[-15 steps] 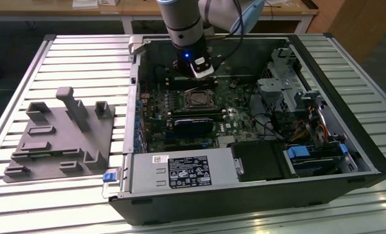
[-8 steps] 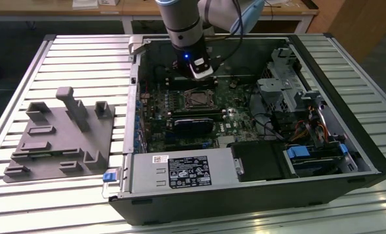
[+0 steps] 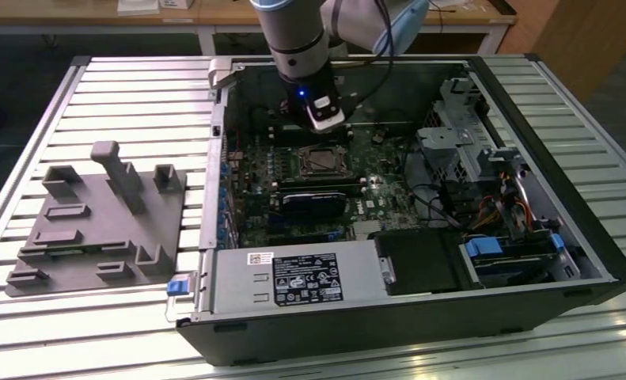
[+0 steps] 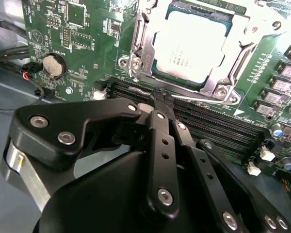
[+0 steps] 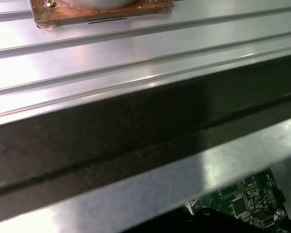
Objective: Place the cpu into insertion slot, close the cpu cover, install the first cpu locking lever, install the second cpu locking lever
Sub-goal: 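Install the first cpu locking lever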
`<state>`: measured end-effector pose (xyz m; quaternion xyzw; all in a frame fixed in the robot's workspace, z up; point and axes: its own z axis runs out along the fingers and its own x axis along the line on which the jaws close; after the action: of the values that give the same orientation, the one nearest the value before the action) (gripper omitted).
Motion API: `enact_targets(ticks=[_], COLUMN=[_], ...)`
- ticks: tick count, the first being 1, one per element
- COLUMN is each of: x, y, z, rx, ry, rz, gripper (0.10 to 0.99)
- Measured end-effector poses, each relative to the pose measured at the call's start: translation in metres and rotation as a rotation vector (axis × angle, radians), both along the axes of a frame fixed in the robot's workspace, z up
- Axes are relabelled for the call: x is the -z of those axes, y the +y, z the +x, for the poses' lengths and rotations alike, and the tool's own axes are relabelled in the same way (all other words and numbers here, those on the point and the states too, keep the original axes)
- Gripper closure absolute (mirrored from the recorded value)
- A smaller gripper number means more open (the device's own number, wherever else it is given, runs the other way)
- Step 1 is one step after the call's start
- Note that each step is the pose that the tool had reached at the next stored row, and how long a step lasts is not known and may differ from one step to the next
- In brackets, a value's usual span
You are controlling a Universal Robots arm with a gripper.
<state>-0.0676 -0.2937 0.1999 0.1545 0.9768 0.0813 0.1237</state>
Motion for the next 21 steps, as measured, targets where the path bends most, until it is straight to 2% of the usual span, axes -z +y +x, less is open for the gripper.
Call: enact_targets(ticks=[21], x=[0.0086], y=[0.0009], z=[0.0], rx=[0.043], ry=[0.0], rz=[-0.014], gripper=[0.98])
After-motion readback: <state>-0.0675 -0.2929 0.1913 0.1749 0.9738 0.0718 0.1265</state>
